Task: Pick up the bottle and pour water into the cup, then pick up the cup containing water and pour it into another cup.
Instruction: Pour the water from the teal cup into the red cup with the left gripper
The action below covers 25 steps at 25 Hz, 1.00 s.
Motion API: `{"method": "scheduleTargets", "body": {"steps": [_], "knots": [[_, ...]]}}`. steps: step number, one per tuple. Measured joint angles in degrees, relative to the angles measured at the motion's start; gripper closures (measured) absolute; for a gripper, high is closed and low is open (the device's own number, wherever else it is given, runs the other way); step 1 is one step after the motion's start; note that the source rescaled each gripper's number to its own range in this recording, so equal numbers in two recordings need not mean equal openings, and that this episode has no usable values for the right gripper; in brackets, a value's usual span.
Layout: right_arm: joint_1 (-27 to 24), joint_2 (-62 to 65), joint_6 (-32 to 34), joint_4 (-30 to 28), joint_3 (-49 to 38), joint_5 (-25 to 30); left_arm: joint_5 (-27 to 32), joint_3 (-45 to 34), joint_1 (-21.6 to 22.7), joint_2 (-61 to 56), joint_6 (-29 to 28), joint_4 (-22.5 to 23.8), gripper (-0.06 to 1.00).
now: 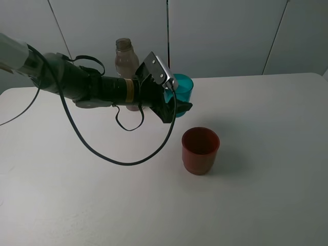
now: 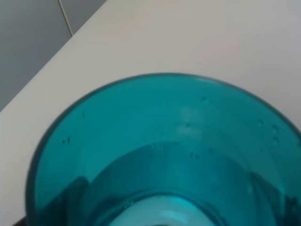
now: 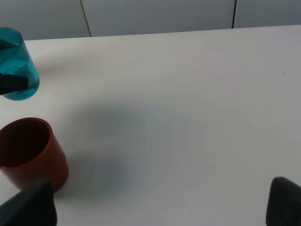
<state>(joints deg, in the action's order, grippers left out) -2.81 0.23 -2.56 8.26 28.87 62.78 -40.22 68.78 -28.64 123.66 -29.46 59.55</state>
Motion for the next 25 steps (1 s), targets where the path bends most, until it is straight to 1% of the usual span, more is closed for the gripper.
{"method": "scheduleTargets", "body": {"steps": [4,8,14,20,25], "knots": [[0.0,0.0,0.0,0.0,0.0,0.0,2.57,0.0,-1.63,-0.8,1.6,0.52,0.89],[0.0,0.0,0.0,0.0,0.0,0.0,5.34,0.0,-3.64,-1.26,6.51,-1.63,0.89],[0.0,0.0,0.0,0.0,0.0,0.0,9.45,0.0,-6.5,-2.14,16.16,-6.18,0.89],[0.0,0.0,0.0,0.0,0.0,0.0,12.75,0.0,-7.62,-3.27,23.36,-7.21,0.89],[0.0,0.0,0.0,0.0,0.0,0.0,13.55,0.0,-7.62,-4.53,27.19,-7.21,0.89]]}}
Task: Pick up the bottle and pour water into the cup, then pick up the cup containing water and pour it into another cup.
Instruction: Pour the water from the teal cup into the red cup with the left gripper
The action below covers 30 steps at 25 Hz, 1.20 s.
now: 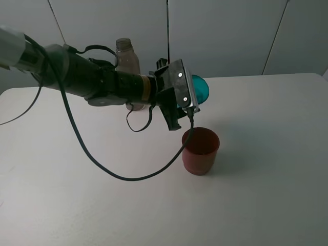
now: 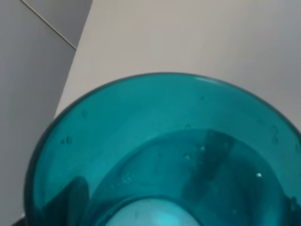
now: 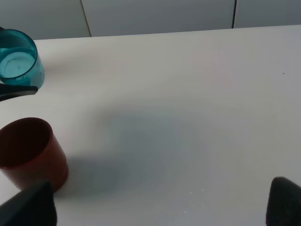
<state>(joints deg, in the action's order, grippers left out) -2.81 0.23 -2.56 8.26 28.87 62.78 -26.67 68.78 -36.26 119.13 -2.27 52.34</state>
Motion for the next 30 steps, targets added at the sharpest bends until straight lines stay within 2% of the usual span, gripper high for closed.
{"method": "scheduleTargets", "body": {"steps": [6,15,25,30], "knots": [[0.0,0.0,0.0,0.0,0.0,0.0,1.04,0.0,-0.69,-0.23,3.75,0.0,0.89],[0.0,0.0,0.0,0.0,0.0,0.0,0.84,0.0,-1.16,-0.23,5.49,0.52,0.89],[0.0,0.0,0.0,0.0,0.0,0.0,0.67,0.0,-1.16,-1.08,5.49,4.83,0.89],[0.0,0.0,0.0,0.0,0.0,0.0,0.34,0.0,-1.16,-1.65,5.49,8.38,0.89]]}}
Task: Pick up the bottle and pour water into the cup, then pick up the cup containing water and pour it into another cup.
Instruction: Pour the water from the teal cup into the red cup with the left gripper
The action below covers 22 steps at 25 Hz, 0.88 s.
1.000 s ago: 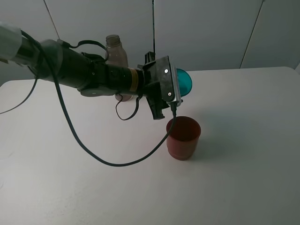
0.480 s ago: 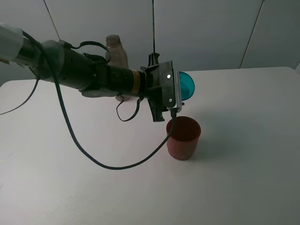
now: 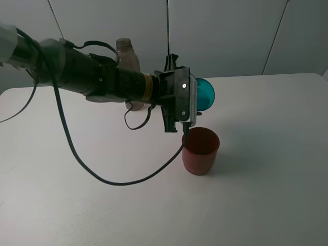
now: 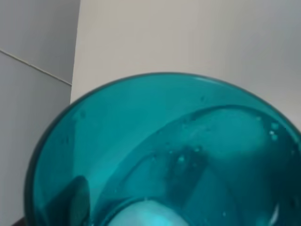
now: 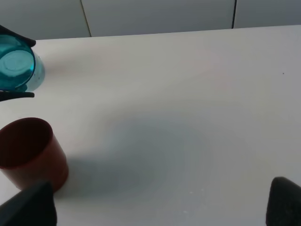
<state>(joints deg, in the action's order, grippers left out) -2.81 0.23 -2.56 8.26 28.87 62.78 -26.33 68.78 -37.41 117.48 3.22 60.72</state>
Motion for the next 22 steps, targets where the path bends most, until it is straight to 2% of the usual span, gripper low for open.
{"method": "scheduleTargets", "body": {"steps": [15,22], "knots": [[0.0,0.0,0.0,0.0,0.0,0.0,0.0,0.0,-0.7,-0.08,0.0,8.66,0.89],[0.0,0.0,0.0,0.0,0.0,0.0,0.68,0.0,-1.06,-0.08,0.15,10.13,0.89]]}}
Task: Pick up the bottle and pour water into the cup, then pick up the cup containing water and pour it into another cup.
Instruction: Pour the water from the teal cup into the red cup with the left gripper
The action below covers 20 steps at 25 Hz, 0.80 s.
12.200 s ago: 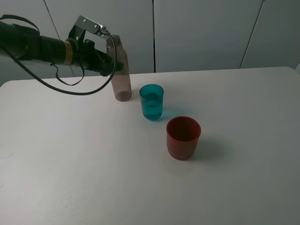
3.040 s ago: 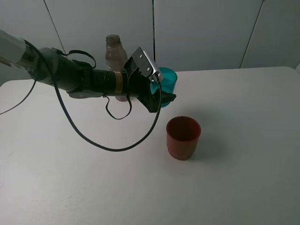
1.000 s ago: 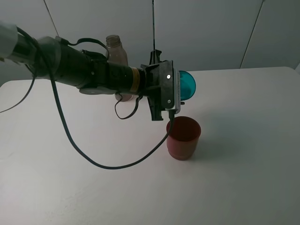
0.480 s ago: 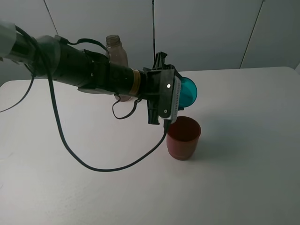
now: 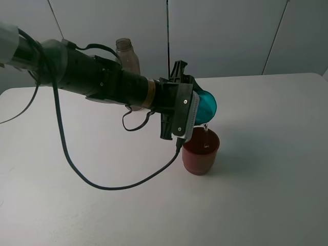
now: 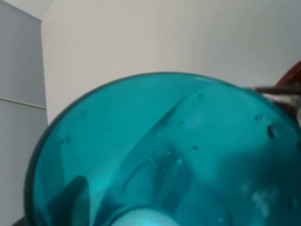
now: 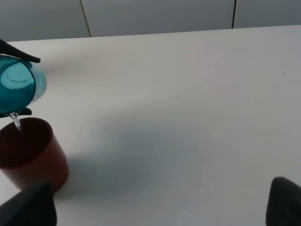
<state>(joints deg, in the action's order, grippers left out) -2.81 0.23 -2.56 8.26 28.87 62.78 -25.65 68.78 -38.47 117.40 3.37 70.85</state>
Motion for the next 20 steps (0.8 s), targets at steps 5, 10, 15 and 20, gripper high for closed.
{"method": "scheduleTargets", "body": {"steps": [5,10,15,20], "knots": [[0.0,0.0,0.0,0.0,0.0,0.0,0.65,0.0,0.0,0.0,2.22,0.25,0.89],[0.0,0.0,0.0,0.0,0.0,0.0,1.37,0.0,0.0,0.0,3.21,0.25,0.89],[0.0,0.0,0.0,0.0,0.0,0.0,1.58,0.0,0.0,0.0,4.88,0.36,0.89],[0.0,0.0,0.0,0.0,0.0,0.0,1.81,0.0,0.0,0.0,7.29,0.25,0.89]]}}
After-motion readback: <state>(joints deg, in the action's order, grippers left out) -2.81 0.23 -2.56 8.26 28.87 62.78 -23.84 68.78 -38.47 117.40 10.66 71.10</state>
